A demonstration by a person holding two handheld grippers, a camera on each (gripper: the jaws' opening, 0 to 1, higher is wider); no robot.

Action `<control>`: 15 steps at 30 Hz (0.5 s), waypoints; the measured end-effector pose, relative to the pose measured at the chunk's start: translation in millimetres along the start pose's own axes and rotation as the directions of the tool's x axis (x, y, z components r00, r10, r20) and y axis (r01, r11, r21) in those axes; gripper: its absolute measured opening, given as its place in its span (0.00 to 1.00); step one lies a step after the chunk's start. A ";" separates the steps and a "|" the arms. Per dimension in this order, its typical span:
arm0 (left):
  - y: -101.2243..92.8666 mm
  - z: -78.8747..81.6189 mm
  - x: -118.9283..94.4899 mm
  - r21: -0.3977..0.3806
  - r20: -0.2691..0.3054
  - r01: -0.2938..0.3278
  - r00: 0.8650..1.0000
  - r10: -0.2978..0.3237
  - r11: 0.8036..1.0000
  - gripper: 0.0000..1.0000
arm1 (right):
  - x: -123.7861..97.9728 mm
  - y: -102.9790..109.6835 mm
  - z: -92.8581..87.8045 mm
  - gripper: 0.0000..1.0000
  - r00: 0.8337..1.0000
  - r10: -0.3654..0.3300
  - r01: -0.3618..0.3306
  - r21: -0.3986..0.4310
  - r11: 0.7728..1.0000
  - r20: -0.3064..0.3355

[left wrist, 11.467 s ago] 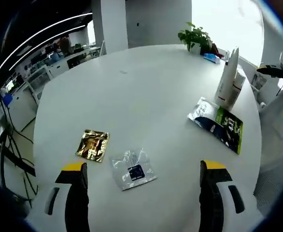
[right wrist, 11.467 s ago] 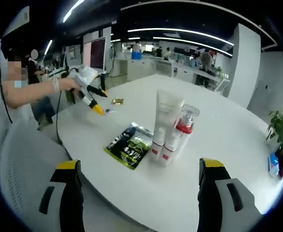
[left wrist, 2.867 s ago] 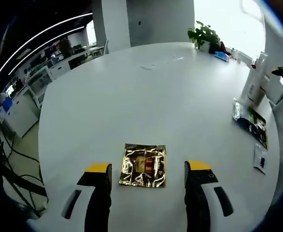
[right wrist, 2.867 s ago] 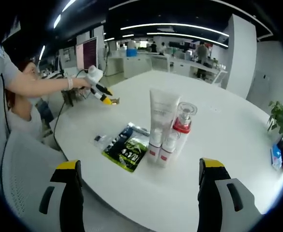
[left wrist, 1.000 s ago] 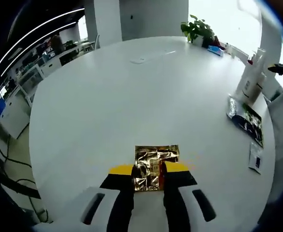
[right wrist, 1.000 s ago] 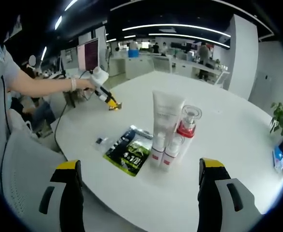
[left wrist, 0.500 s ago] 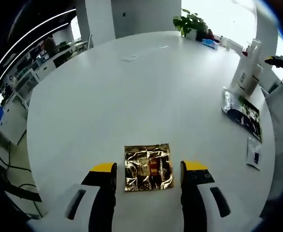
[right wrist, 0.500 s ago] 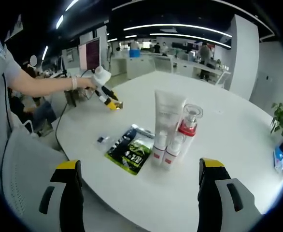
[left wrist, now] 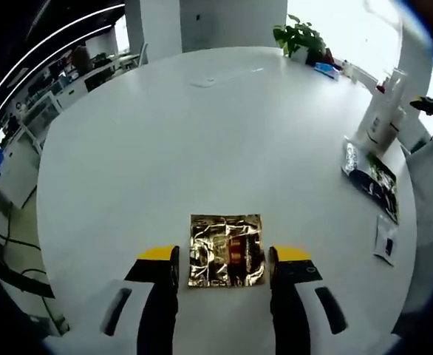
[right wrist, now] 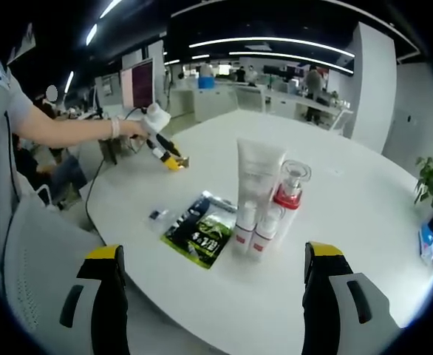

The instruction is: Arrange the skincare products in the storage area until every visible bottle or jar stands upright without overlapping.

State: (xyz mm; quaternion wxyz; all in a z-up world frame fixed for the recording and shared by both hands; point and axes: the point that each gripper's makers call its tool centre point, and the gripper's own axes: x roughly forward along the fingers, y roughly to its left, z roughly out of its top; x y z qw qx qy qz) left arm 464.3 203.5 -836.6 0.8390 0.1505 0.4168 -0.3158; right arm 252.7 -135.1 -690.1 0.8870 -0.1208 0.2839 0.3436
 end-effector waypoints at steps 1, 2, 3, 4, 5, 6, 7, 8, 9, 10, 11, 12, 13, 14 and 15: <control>0.4 0.1 0.1 -0.002 0.001 0.000 1.000 0.000 1.000 0.44 | -0.1 0.0 0.1 1.00 1.000 0.000 0.000 0.000 1.000 0.000; 0.5 0.1 0.2 -0.003 0.001 -0.001 1.000 0.001 1.000 0.44 | -0.2 0.0 0.2 1.00 1.000 0.001 -0.001 0.000 1.000 0.001; 0.3 0.1 0.2 -0.003 0.001 -0.001 1.000 0.001 1.000 0.43 | -0.4 -0.2 0.4 1.00 1.000 0.000 0.000 0.000 1.000 0.003; -0.6 0.0 -0.2 -0.001 -0.001 -0.001 1.000 0.001 1.000 0.42 | -0.8 -0.2 0.5 1.00 1.000 -0.001 0.001 0.001 1.000 0.004; -0.6 0.2 -0.4 -0.001 -0.001 0.000 1.000 0.000 1.000 0.40 | -1.0 -0.2 0.3 1.00 1.000 0.000 0.000 0.001 1.000 0.003; -0.5 0.0 -0.6 -0.011 -0.003 -0.003 1.000 0.003 1.000 0.38 | -1.3 -0.3 0.0 1.00 1.000 -0.001 0.001 0.001 1.000 0.003; -1.8 -0.2 -1.7 -0.012 -0.002 -0.005 1.000 0.005 1.000 0.38 | -1.7 -0.5 -0.2 1.00 1.000 -0.002 0.002 -0.001 1.000 0.002; -4.0 -0.7 -2.9 -0.013 -0.002 -0.006 1.000 0.006 1.000 0.38 | -2.3 -0.7 -0.4 1.00 1.000 -0.002 0.002 -0.001 1.000 0.003; -3.0 -0.7 -2.5 -0.017 -0.003 -0.007 1.000 0.007 1.000 0.38 | -2.6 -0.8 -0.4 1.00 1.000 -0.002 0.002 0.000 1.000 0.004; -2.8 -0.6 -2.2 -0.018 -0.004 -0.009 1.000 0.008 1.000 0.38 | -3.0 -0.9 -0.3 1.00 1.000 -0.002 0.002 0.000 1.000 0.005; -3.5 -0.5 -2.4 -0.017 -0.005 -0.010 1.000 0.010 1.000 0.38 | -3.5 -1.3 -0.5 1.00 1.000 -0.005 0.005 0.000 1.000 0.006; -4.1 -0.4 -2.6 -0.017 -0.006 -0.013 1.000 0.013 1.000 0.38 | -3.8 -1.4 -0.5 1.00 1.000 -0.006 0.006 0.000 1.000 0.007; -8.6 0.3 -2.9 -0.013 -0.005 -0.017 1.000 0.017 1.000 0.38 | -4.1 -1.2 -0.8 1.00 1.000 -0.006 0.006 0.001 1.000 0.008; -9.9 0.5 -3.0 -0.013 -0.003 -0.019 1.000 0.019 1.000 0.38 | -4.2 -1.2 -1.2 1.00 1.000 -0.006 0.006 0.003 1.000 0.008; -8.2 1.3 -2.5 -0.012 0.001 -0.020 1.000 0.020 1.000 0.38 | -4.2 -0.8 -1.7 1.00 1.000 -0.004 0.004 0.003 1.000 0.008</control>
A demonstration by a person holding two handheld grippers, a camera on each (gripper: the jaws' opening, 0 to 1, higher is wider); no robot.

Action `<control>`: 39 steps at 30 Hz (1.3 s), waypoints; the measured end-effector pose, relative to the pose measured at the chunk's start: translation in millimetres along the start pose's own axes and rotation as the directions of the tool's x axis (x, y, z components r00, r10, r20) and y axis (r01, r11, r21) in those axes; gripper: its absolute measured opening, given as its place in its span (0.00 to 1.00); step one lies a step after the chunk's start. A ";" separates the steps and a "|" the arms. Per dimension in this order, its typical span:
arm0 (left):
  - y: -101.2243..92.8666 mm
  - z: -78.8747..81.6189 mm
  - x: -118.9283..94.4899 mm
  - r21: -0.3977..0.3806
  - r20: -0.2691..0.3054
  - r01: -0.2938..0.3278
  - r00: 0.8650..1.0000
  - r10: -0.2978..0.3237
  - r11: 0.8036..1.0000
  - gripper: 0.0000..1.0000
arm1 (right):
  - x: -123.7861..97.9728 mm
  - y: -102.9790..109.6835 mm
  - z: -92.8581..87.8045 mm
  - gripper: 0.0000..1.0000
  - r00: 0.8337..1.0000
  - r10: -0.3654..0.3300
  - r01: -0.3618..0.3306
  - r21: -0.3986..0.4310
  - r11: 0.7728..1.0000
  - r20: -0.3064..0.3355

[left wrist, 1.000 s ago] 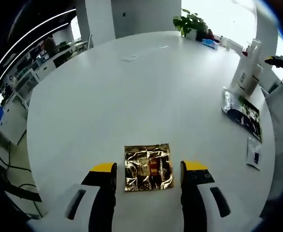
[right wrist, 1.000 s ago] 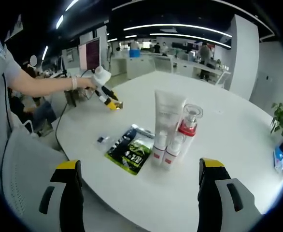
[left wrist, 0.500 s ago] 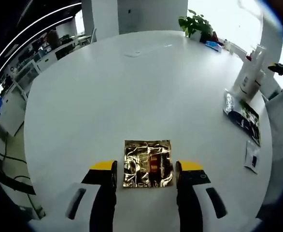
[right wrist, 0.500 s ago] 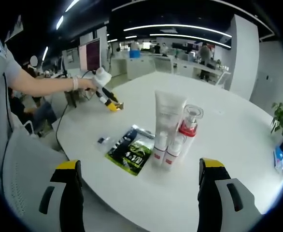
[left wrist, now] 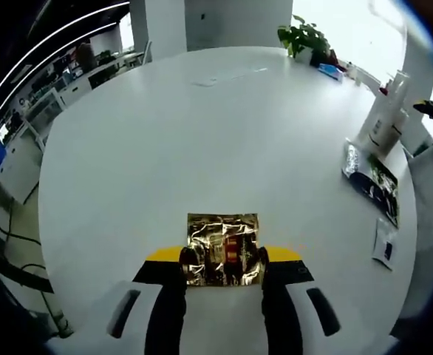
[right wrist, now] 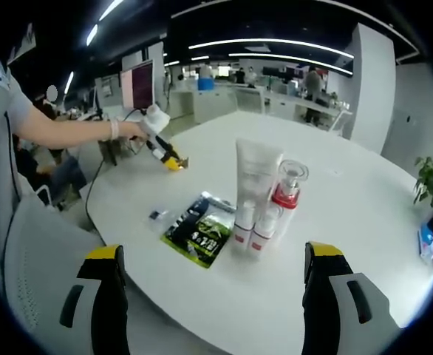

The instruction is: Arrange the skincare products in the storage area until every visible bottle or jar stands upright without overlapping.

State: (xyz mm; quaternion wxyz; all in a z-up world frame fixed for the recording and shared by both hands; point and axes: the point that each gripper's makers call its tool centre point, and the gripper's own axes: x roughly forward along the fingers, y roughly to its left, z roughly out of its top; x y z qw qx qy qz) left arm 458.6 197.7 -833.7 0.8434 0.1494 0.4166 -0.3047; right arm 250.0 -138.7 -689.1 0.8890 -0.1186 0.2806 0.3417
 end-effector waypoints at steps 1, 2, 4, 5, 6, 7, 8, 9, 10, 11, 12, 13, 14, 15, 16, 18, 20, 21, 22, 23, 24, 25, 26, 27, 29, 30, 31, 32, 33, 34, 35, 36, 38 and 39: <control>0.0 0.0 0.0 -0.001 0.002 0.000 1.000 0.000 1.000 0.38 | 0.1 0.6 -0.6 1.00 1.000 0.002 -0.002 -0.001 1.000 -0.001; -1.1 -0.5 -0.7 -0.003 0.005 -0.002 1.000 0.002 1.000 0.38 | 0.1 1.2 -1.1 1.00 1.000 0.004 -0.004 -0.002 1.000 -0.003; -2.0 -0.1 -0.9 -0.001 0.007 -0.002 1.000 0.002 1.000 0.38 | 0.2 2.1 -2.2 1.00 1.000 0.008 -0.008 -0.005 1.000 -0.005; -2.4 0.0 -1.0 0.001 0.005 0.000 1.000 0.000 1.000 0.38 | 0.2 2.2 -2.4 1.00 1.000 0.008 -0.008 -0.005 1.000 -0.006; -3.4 -0.8 -1.3 0.005 0.002 0.003 1.000 -0.003 1.000 0.38 | 0.2 2.2 -2.5 1.00 1.000 0.009 -0.009 -0.005 1.000 -0.006; -3.9 -0.9 -1.4 0.007 0.001 0.004 1.000 -0.004 1.000 0.38 | 0.2 2.0 -2.4 1.00 1.000 0.009 -0.009 -0.005 1.000 -0.004; -5.5 -1.7 -1.6 0.010 -0.003 0.008 1.000 -0.008 1.000 0.38 | 0.2 1.9 -2.0 1.00 1.000 0.010 -0.010 -0.005 1.000 -0.002; -6.3 -1.9 -1.7 0.017 -0.003 0.009 1.000 -0.009 1.000 0.38 | 0.3 2.0 -1.7 1.00 1.000 0.010 -0.010 -0.005 1.000 -0.001; -7.9 -2.3 -1.8 0.015 -0.005 0.010 1.000 -0.010 1.000 0.38 | 0.4 1.8 -1.5 1.00 1.000 0.009 -0.009 -0.005 1.000 0.001; -10.7 -2.8 -2.2 0.018 -0.006 0.012 1.000 -0.012 1.000 0.38 | 0.5 1.5 -1.6 1.00 1.000 0.008 -0.008 -0.004 1.000 0.000; -12.2 -2.9 -2.3 0.021 -0.006 0.013 1.000 -0.013 1.000 0.38 | 0.5 1.4 -1.6 1.00 1.000 0.008 -0.008 -0.004 1.000 0.000; -14.4 -3.1 -2.6 0.024 -0.007 0.015 1.000 -0.015 1.000 0.38 | 0.4 1.1 -1.4 1.00 1.000 0.007 -0.007 -0.004 1.000 0.002; -15.5 -3.9 -3.3 0.027 -0.007 0.017 1.000 -0.017 0.999 0.38 | 0.3 0.9 -1.4 1.00 1.000 0.007 -0.007 -0.002 1.000 0.003; -17.1 -4.5 -3.8 0.031 -0.009 0.021 1.000 -0.020 0.999 0.38 | 0.1 0.7 -1.5 1.00 1.000 0.006 -0.006 -0.001 1.000 0.003; -20.1 -4.5 -3.7 0.045 -0.011 0.027 1.000 -0.027 0.999 0.38 | -0.1 0.4 -1.8 1.00 1.000 0.005 -0.005 -0.001 1.000 0.003; -23.6 -4.9 -4.0 0.054 -0.017 0.033 0.999 -0.032 0.998 0.38 | -0.3 0.0 -2.3 1.00 1.000 0.004 -0.004 -0.001 1.000 0.001; -27.1 -5.7 -4.6 0.057 -0.023 0.037 0.999 -0.036 0.998 0.38 | -0.3 0.4 -2.4 1.00 1.000 0.004 -0.004 -0.003 1.000 0.000; -28.7 -5.9 -4.8 0.058 -0.027 0.037 0.999 -0.036 0.998 0.38 | -0.3 0.4 -2.3 1.00 1.000 0.004 -0.004 -0.002 1.000 0.000; -29.6 -5.7 -5.0 0.064 -0.029 0.039 0.999 -0.037 0.997 0.38 | -0.3 0.6 -2.1 1.00 1.000 0.005 -0.005 -0.003 1.000 0.001; -31.7 -5.8 -5.1 0.073 -0.031 0.045 0.999 -0.043 0.996 0.38 | -0.5 0.5 -1.8 1.00 1.000 0.004 -0.004 -0.003 1.000 0.003; -36.4 -6.3 -5.3 0.083 -0.033 0.052 0.998 -0.049 0.995 0.38 | -0.6 0.2 -1.6 1.00 1.000 0.002 -0.002 -0.001 1.000 0.004; -39.0 -6.6 -5.4 0.089 -0.037 0.056 0.998 -0.053 0.994 0.39 | -0.8 -0.2 -1.8 1.00 1.000 0.001 -0.001 0.000 1.000 0.005; -39.8 -5.4 -4.3 0.101 -0.040 0.060 0.998 -0.057 0.993 0.39 | -1.0 -0.3 -1.8 1.00 1.000 0.002 -0.002 0.000 1.000 0.005; -41.2 -5.0 -4.0 0.108 -0.040 0.064 0.997 -0.060 0.992 0.39 | -1.1 -0.3 -1.8 1.00 1.000 0.002 -0.002 0.000 1.000 0.005; -44.2 -5.8 -4.4 0.115 -0.042 0.070 0.997 -0.066 0.991 0.39 | -1.6 -0.7 -1.8 1.00 1.000 -0.001 0.001 -0.001 1.000 0.005; -45.0 -5.1 -3.5 0.117 -0.042 0.072 0.997 -0.068 0.991 0.39 | -1.8 -0.5 -2.0 1.00 1.000 0.001 -0.001 -0.001 1.000 0.005; -46.1 -4.2 -2.6 0.121 -0.040 0.074 0.997 -0.069 0.990 0.39 | -2.0 -0.2 -2.3 1.00 1.000 0.001 -0.001 -0.001 1.000 0.005; -48.7 -3.2 -2.2 0.127 -0.040 0.080 0.996 -0.075 0.989 0.39 | -2.1 -0.2 -2.9 1.00 1.000 0.001 -0.001 -0.003 1.000 0.003; -50.2 -2.9 -2.0 0.130 -0.040 0.083 0.996 -0.078 0.988 0.39 | -2.3 0.2 -3.2 1.00 1.000 0.002 -0.002 -0.004 1.000 0.001; -51.2 -3.2 -1.9 0.133 -0.041 0.085 0.996 -0.081 0.987 0.39 | -2.4 0.4 -3.2 1.00 1.000 0.002 -0.002 -0.005 1.000 0.001; -52.2 -3.4 -1.9 0.136 -0.042 0.088 0.996 -0.083 0.987 0.39 | -2.5 0.8 -3.0 1.00 1.000 0.002 -0.002 -0.005 1.000 0.002; -54.9 -3.7 -2.0 0.145 -0.044 0.094 0.995 -0.089 0.985 0.39 | -2.6 1.1 -2.6 1.00 1.000 0.003 -0.003 -0.005 1.000 0.002; -59.5 -4.7 -2.7 0.158 -0.048 0.107 0.994 -0.101 0.982 0.38 | -2.5 1.2 -2.3 1.00 1.000 0.004 -0.004 -0.006 1.000 0.004; -61.8 -5.0 -2.9 0.168 -0.050 0.115 0.993 -0.108 0.979 0.38 | -2.7 1.6 -2.3 1.00 1.000 0.004 -0.004 -0.006 1.000 0.004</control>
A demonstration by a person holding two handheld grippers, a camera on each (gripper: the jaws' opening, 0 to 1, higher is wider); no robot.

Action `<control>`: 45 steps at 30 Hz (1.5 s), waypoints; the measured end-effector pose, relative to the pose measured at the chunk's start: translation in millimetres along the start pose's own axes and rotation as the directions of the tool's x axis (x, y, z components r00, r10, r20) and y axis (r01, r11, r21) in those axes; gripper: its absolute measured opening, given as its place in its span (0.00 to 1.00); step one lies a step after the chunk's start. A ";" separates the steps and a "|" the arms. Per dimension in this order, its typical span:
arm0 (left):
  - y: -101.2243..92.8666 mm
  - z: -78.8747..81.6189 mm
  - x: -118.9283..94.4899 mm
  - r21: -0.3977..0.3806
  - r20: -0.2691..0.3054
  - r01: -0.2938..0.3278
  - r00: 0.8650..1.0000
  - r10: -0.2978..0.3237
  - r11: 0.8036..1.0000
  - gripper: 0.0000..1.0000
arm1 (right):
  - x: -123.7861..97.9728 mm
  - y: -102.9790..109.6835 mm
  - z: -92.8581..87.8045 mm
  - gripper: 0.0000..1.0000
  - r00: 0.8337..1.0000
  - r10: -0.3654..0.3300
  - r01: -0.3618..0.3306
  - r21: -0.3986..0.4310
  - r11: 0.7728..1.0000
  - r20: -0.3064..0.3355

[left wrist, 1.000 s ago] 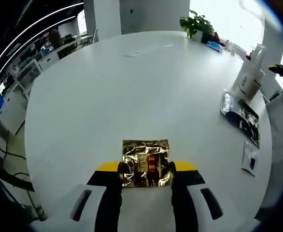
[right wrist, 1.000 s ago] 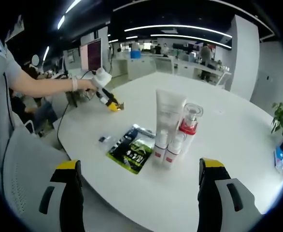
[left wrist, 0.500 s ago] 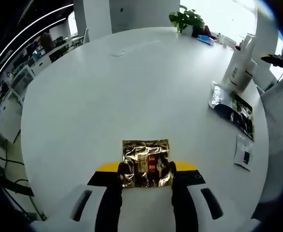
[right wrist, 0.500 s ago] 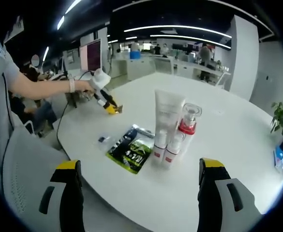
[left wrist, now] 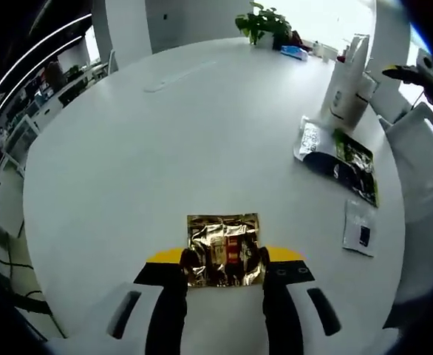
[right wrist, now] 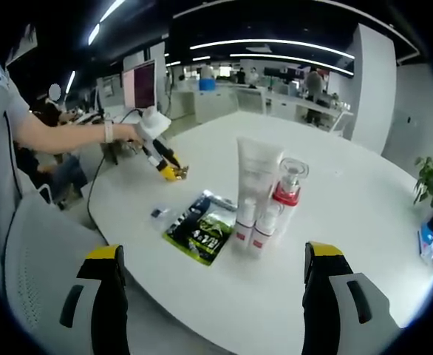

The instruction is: Arrange the skincare products in the storage area until every visible bottle or jar stands upright without overlapping.

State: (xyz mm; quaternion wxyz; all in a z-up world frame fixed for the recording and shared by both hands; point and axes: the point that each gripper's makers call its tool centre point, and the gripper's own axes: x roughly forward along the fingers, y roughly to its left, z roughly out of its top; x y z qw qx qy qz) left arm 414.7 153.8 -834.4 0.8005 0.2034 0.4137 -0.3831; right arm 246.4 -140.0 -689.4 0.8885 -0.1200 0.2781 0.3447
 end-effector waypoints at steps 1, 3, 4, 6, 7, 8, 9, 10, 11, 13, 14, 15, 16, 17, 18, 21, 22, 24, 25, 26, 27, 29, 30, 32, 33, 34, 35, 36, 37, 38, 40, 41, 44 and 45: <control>-3.3 0.1 -0.2 0.014 0.001 0.013 1.000 -0.013 1.000 0.38 | 0.1 0.3 -0.1 1.00 1.000 0.001 -0.001 -0.001 1.000 0.000; -5.5 -0.1 -0.3 0.030 -0.003 0.024 1.000 -0.024 0.999 0.39 | 0.7 0.6 -1.0 1.00 1.000 0.002 -0.002 -0.002 1.000 -0.004; -6.5 0.0 -0.2 0.038 -0.004 0.030 1.000 -0.030 0.999 0.39 | 0.8 1.4 -1.1 1.00 1.000 0.004 -0.004 -0.002 1.000 -0.004; -8.2 0.3 -0.2 0.050 -0.006 0.038 0.999 -0.038 0.998 0.39 | 1.3 3.0 -0.7 1.00 1.000 0.008 -0.008 -0.004 1.000 -0.004; -20.7 0.3 -4.7 0.062 -0.006 0.041 0.999 -0.041 0.997 0.39 | 1.4 3.4 -0.2 1.00 1.000 0.009 -0.009 -0.004 1.000 -0.002; -28.6 0.7 -6.6 0.084 -0.006 0.052 0.999 -0.051 0.995 0.39 | 1.4 3.8 0.4 1.00 1.000 0.011 -0.011 -0.004 1.000 -0.001; -28.1 1.5 -5.8 0.096 -0.006 0.063 0.998 -0.062 0.993 0.39 | 1.4 4.3 0.8 1.00 1.000 0.013 -0.013 -0.003 1.000 0.000; -29.5 2.0 -5.7 0.106 -0.007 0.068 0.998 -0.067 0.992 0.39 | 1.5 4.3 0.8 1.00 1.000 0.013 -0.013 -0.004 1.000 0.001; -31.3 2.9 -6.2 0.121 -0.006 0.070 0.998 -0.070 0.990 0.39 | 1.6 4.1 0.7 1.00 1.000 0.013 -0.013 -0.007 1.000 0.000; -39.0 4.1 -7.3 0.153 -0.004 0.091 0.996 -0.092 0.984 0.39 | 1.7 4.7 0.6 1.00 1.000 0.015 -0.015 -0.009 1.000 -0.003; -42.0 3.5 -7.8 0.149 -0.009 0.100 0.995 -0.100 0.984 0.39 | 1.8 5.0 0.4 1.00 1.000 0.015 -0.015 -0.009 1.000 -0.004; -42.6 5.1 -7.2 0.167 -0.007 0.104 0.995 -0.104 0.980 0.39 | 1.8 5.6 -0.3 1.00 1.000 0.017 -0.017 -0.009 1.000 -0.007; -44.2 4.9 -7.5 0.175 -0.010 0.109 0.994 -0.109 0.979 0.39 | 1.8 6.0 -0.7 1.00 1.000 0.017 -0.018 -0.009 1.000 -0.008; -46.0 4.8 -7.5 0.179 -0.014 0.116 0.993 -0.115 0.977 0.39 | 1.6 6.3 -1.2 1.00 1.000 0.018 -0.018 -0.009 1.000 -0.009; -47.4 4.8 -7.8 0.191 -0.016 0.121 0.993 -0.120 0.974 0.39 | 1.5 6.5 -1.6 1.00 1.000 0.018 -0.018 -0.009 1.000 -0.009; -49.8 4.8 -7.1 0.226 -0.021 0.143 0.990 -0.142 0.964 0.39 | 0.7 6.0 -2.3 1.00 1.000 0.017 -0.017 -0.008 1.000 -0.011; -51.0 4.8 -7.0 0.231 -0.022 0.148 0.989 -0.147 0.962 0.39 | 0.3 6.2 -2.3 1.00 1.000 0.016 -0.016 -0.007 1.000 -0.010; -54.6 5.4 -7.2 0.261 -0.025 0.160 0.987 -0.159 0.952 0.39 | 0.0 5.7 -2.8 1.00 1.000 0.014 -0.014 -0.007 1.000 -0.011; -54.4 5.8 -6.4 0.268 -0.027 0.163 0.986 -0.162 0.950 0.39 | 0.1 5.6 -3.0 1.00 1.000 0.014 -0.014 -0.006 1.000 -0.011; -55.0 6.3 -6.4 0.282 -0.030 0.163 0.986 -0.161 0.946 0.39 | 0.2 5.9 -3.5 1.00 1.000 0.015 -0.015 -0.006 1.000 -0.012; -55.5 6.5 -6.5 0.291 -0.030 0.164 0.986 -0.162 0.943 0.39 | 0.3 6.1 -3.7 1.00 1.000 0.016 -0.016 -0.006 1.000 -0.013; -59.5 6.8 -6.8 0.317 -0.035 0.175 0.984 -0.173 0.932 0.39 | 0.6 6.7 -4.4 1.00 1.000 0.018 -0.018 -0.006 1.000 -0.016; -62.3 7.0 -7.2 0.331 -0.038 0.185 0.982 -0.183 0.925 0.39 | 0.6 7.0 -4.8 1.00 1.000 0.019 -0.019 -0.006 1.000 -0.017; -64.6 7.3 -7.9 0.336 -0.041 0.182 0.983 -0.179 0.924 0.39 | 0.8 6.9 -5.2 1.00 1.000 0.018 -0.018 -0.006 1.000 -0.019; -66.3 7.5 -8.3 0.343 -0.045 0.181 0.983 -0.177 0.922 0.39 | 1.1 6.9 -5.3 1.00 1.000 0.019 -0.020 -0.005 1.000 -0.020; -66.6 7.8 -8.5 0.341 -0.048 0.182 0.983 -0.176 0.922 0.39 | 1.4 6.6 -5.2 1.00 1.000 0.020 -0.020 -0.003 1.000 -0.020; -67.9 8.3 -9.0 0.336 -0.051 0.182 0.983 -0.175 0.924 0.40 | 1.9 6.3 -5.1 1.00 1.000 0.020 -0.020 -0.003 1.000 -0.020; -69.0 9.1 -9.5 0.342 -0.049 0.181 0.983 -0.174 0.922 0.40 | 2.3 6.6 -5.2 1.00 1.000 0.020 -0.020 -0.002 1.000 -0.021; -71.5 10.5 -10.3 0.347 -0.049 0.180 0.984 -0.174 0.921 0.40 | 2.8 6.6 -5.0 1.00 1.000 0.020 -0.020 -0.002 1.000 -0.021; -72.3 11.5 -10.5 0.346 -0.051 0.180 0.983 -0.174 0.921 0.40 | 3.1 6.4 -4.9 1.00 1.000 0.021 -0.021 -0.001 1.000 -0.021; -75.0 14.5 -10.9 0.344 -0.049 0.175 0.984 -0.169 0.922 0.40 | 4.0 6.6 -4.8 1.00 0.999 0.023 -0.023 0.000 1.000 -0.022; -72.3 16.6 -9.0 0.344 -0.048 0.174 0.985 -0.168 0.923 0.40 | 4.2 6.7 -4.8 1.00 0.999 0.024 -0.024 0.001 1.000 -0.023; -73.7 20.1 -7.2 0.352 -0.050 0.177 0.984 -0.170 0.919 0.40 | 4.9 6.3 -3.9 1.00 1.000 0.023 -0.023 0.000 1.000 -0.021; -73.9 22.0 -6.2 0.357 -0.052 0.178 0.984 -0.171 0.917 0.40 | 4.8 6.4 -3.4 1.00 1.000 0.024 -0.024 -0.002 1.000 -0.019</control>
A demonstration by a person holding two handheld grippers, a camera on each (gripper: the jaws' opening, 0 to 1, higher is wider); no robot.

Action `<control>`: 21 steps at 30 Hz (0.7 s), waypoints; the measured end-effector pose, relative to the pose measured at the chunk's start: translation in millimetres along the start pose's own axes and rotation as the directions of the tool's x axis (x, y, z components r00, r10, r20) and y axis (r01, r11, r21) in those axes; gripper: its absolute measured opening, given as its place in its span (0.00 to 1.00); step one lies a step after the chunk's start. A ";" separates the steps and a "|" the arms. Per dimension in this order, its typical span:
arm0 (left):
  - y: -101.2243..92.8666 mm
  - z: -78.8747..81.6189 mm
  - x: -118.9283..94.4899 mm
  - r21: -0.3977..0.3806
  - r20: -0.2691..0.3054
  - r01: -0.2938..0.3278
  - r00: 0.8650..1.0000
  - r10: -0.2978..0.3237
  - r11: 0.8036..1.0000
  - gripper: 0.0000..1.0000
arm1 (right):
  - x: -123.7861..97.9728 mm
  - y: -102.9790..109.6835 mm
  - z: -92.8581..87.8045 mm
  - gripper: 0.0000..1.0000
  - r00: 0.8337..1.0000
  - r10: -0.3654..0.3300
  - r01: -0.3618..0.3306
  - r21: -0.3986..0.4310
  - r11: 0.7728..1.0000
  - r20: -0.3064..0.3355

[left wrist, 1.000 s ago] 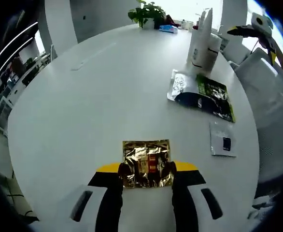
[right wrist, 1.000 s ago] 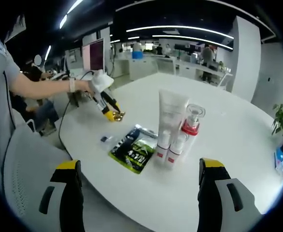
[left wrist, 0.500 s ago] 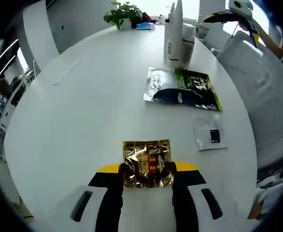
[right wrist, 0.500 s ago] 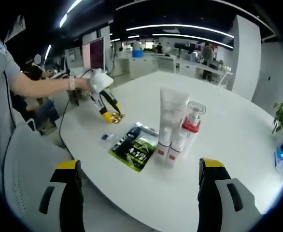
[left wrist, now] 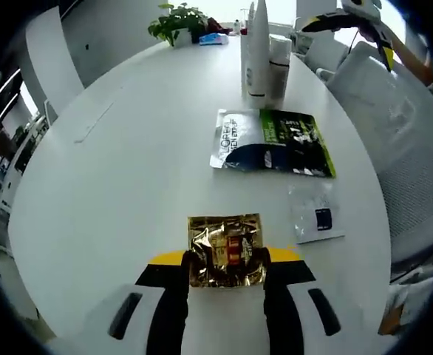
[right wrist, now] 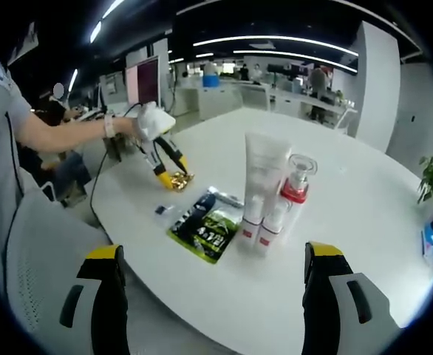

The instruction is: Arrange the skincare products in the storage area until every visible bottle or jar stands upright without overlapping.

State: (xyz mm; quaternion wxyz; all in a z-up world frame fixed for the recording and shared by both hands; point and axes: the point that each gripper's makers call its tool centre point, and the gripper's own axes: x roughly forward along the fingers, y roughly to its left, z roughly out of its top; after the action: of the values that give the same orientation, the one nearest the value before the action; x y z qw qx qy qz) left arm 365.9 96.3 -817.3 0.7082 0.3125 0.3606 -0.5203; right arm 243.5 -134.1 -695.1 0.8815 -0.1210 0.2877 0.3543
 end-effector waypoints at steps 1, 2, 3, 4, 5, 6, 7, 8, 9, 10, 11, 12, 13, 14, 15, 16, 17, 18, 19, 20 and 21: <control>-0.8 2.4 0.3 0.005 0.003 0.002 1.000 -0.002 1.000 0.40 | -0.3 -0.1 0.3 1.00 1.000 -0.001 0.001 0.000 1.000 0.000; -1.6 4.4 1.9 0.009 0.005 0.005 1.000 -0.005 1.000 0.40 | -0.5 -0.3 0.1 1.00 1.000 -0.002 0.002 0.001 1.000 -0.002; -2.5 7.7 3.3 0.012 0.005 0.004 1.000 -0.004 1.000 0.40 | -0.8 -0.5 0.0 1.00 1.000 -0.004 0.004 0.002 1.000 -0.004; -3.4 10.2 4.2 0.023 0.006 0.005 1.000 -0.005 1.000 0.40 | -1.0 -0.9 -0.3 1.00 1.000 -0.007 0.007 0.002 1.000 -0.008; -4.2 13.2 5.1 0.028 0.006 0.005 1.000 -0.005 1.000 0.40 | -1.2 -1.6 -1.2 1.00 1.000 -0.012 0.012 0.000 1.000 -0.014; -5.3 16.1 6.4 0.040 0.009 0.009 1.000 -0.009 0.999 0.40 | -1.2 -1.8 -1.9 1.00 1.000 -0.015 0.015 -0.004 1.000 -0.019; -6.1 18.9 7.6 0.042 0.011 0.014 1.000 -0.014 0.999 0.40 | -1.0 -1.4 -2.5 1.00 1.000 -0.015 0.015 -0.007 1.000 -0.025; -5.9 19.2 8.1 0.044 0.012 0.016 1.000 -0.016 0.999 0.40 | -0.9 -1.3 -2.6 1.00 1.000 -0.014 0.014 -0.007 1.000 -0.026; -5.6 21.2 10.2 0.053 0.014 0.020 1.000 -0.021 0.998 0.40 | -0.2 -0.4 -2.5 1.00 0.999 -0.012 0.012 -0.007 1.000 -0.031; -6.0 22.5 11.6 0.055 0.012 0.021 1.000 -0.021 0.998 0.40 | 0.2 -0.1 -2.5 1.00 0.999 -0.010 0.010 -0.008 1.000 -0.032; -5.5 23.3 12.6 0.054 0.011 0.022 1.000 -0.023 0.998 0.40 | 0.6 0.0 -2.5 1.00 0.999 -0.010 0.009 -0.009 1.000 -0.034; -3.6 22.7 14.3 0.048 0.007 0.028 1.000 -0.028 0.998 0.40 | 1.2 -0.4 -2.4 1.00 0.999 -0.010 0.010 -0.009 1.000 -0.036; -3.9 23.2 15.1 0.047 0.007 0.033 0.999 -0.033 0.998 0.40 | 1.4 -1.1 -2.6 1.00 0.999 -0.011 0.011 -0.009 1.000 -0.037; -5.4 24.3 16.7 0.043 0.007 0.041 0.999 -0.041 0.998 0.40 | 2.0 -1.5 -2.5 1.00 0.999 -0.011 0.011 -0.008 1.000 -0.038; -5.6 24.1 17.9 0.039 0.002 0.045 0.999 -0.046 0.998 0.40 | 2.4 -1.6 -2.5 1.00 0.999 -0.010 0.010 -0.008 1.000 -0.039; -6.4 24.4 19.2 0.040 -0.001 0.047 0.999 -0.047 0.998 0.40 | 3.0 -1.6 -2.5 1.00 0.999 -0.010 0.010 -0.008 1.000 -0.040; -6.4 24.5 20.2 0.043 -0.003 0.047 0.999 -0.047 0.998 0.40 | 3.3 -1.6 -2.5 1.00 0.999 -0.010 0.009 -0.009 1.000 -0.041; -6.8 24.8 21.0 0.042 -0.006 0.048 0.999 -0.048 0.998 0.40 | 3.6 -1.6 -2.5 1.00 0.999 -0.009 0.009 -0.009 1.000 -0.042; -6.8 25.4 21.4 0.038 -0.008 0.051 0.999 -0.050 0.998 0.40 | 3.7 -1.9 -2.8 1.00 0.999 -0.009 0.008 -0.011 1.000 -0.043; -8.0 27.4 21.7 0.033 -0.003 0.053 0.999 -0.053 0.998 0.40 | 3.9 -1.8 -2.9 1.00 0.999 -0.008 0.007 -0.010 1.000 -0.043; -8.5 28.7 22.1 0.032 0.000 0.055 0.998 -0.055 0.998 0.40 | 3.8 -1.5 -3.0 1.00 0.999 -0.007 0.006 -0.010 1.000 -0.044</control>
State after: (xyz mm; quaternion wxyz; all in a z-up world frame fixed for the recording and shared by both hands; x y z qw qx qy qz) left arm 367.4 59.2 -820.7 0.6886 0.3136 0.3605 -0.5455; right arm 245.5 -134.3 -699.8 0.8755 -0.1341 0.3047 0.3502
